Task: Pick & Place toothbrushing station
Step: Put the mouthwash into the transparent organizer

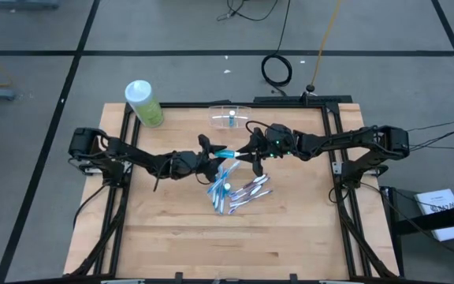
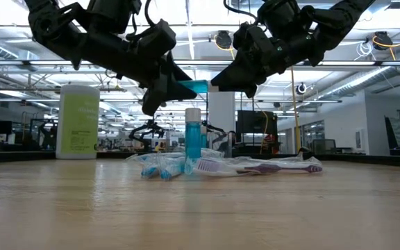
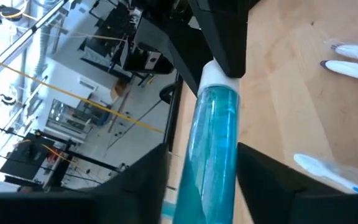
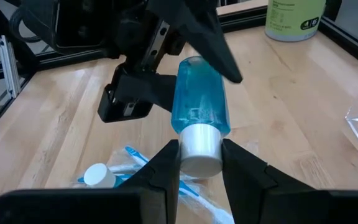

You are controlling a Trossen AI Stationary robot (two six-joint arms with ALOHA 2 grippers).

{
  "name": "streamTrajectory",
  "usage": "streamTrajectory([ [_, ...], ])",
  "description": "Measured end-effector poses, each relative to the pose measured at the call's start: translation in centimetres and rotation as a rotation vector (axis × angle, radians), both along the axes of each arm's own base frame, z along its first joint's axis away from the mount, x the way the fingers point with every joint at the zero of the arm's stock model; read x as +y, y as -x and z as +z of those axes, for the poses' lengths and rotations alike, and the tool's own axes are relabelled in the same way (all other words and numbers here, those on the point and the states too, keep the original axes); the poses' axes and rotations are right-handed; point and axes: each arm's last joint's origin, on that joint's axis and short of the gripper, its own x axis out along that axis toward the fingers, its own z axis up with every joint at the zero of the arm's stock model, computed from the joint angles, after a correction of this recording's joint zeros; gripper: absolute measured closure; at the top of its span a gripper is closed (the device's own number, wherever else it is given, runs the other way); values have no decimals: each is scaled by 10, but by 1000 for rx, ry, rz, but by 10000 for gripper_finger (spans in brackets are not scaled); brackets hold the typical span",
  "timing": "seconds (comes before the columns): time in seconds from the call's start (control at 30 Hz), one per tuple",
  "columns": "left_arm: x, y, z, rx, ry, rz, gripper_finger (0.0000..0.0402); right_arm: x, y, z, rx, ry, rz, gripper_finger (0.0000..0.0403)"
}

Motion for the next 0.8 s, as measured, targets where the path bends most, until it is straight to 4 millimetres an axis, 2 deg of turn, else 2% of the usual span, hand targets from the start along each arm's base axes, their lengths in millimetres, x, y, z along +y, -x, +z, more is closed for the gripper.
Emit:
streamTrajectory([
  [0.17,0,0,-1,1,16,-5,303,0,0,0,-5,3,3,316],
  [0.23,0,0,-1,2,17,-5,320,0,0,0,-5,3,2,316],
  [0.43,0,0,-1,-37,89,15,319,0,0,1,-12,9,4,305],
  [0.57,0,0,0,-107,189,64,308,-1,-2,5,-50,34,0,270],
  [0.8,9,0,1,-188,339,99,321,-3,-2,15,-133,143,-33,211],
])
